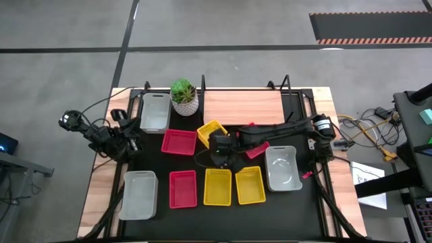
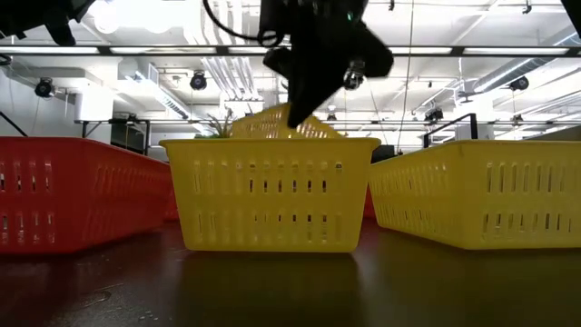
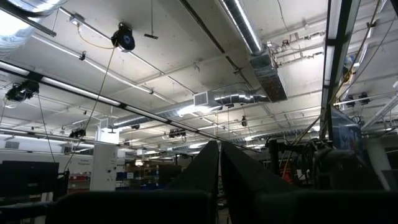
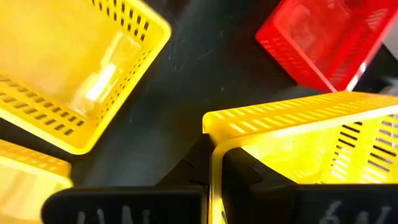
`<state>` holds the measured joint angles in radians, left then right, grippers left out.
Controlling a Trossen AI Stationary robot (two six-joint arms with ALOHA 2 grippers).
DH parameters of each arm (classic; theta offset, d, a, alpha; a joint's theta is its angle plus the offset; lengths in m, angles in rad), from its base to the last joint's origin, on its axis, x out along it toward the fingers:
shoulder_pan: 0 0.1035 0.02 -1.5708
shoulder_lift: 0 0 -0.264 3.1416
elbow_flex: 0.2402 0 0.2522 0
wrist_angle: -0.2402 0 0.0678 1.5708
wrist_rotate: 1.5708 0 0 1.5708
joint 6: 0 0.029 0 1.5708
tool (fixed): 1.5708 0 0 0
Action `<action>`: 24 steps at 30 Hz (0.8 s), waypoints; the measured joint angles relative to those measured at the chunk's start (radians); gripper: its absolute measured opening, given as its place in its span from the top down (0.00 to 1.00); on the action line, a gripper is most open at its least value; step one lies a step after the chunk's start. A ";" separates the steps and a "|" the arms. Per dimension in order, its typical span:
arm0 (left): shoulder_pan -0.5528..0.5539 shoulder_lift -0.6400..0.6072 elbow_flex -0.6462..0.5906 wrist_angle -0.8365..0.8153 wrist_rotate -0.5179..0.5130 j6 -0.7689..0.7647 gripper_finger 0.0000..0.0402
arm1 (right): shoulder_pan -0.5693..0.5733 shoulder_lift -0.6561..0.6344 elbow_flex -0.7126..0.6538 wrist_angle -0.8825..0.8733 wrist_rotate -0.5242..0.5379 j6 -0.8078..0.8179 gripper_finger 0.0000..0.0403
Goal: Stack baskets on shelf by color
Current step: Put the top yellow bin on the shelf
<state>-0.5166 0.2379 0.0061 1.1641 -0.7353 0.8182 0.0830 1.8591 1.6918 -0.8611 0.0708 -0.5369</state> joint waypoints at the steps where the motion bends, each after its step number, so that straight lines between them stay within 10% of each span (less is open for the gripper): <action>1: 0.000 0.000 0.000 0.000 0.000 0.000 1.00 | 0.000 0.000 0.022 -0.025 0.000 0.028 0.98; 24: 0.000 0.000 0.000 -0.001 -0.004 0.000 1.00 | -0.185 0.003 0.199 -0.301 0.184 0.455 0.98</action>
<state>-0.5164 0.2379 0.0059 1.1629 -0.7391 0.8181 -0.1016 1.8620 1.8911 -1.1624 0.2550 -0.0815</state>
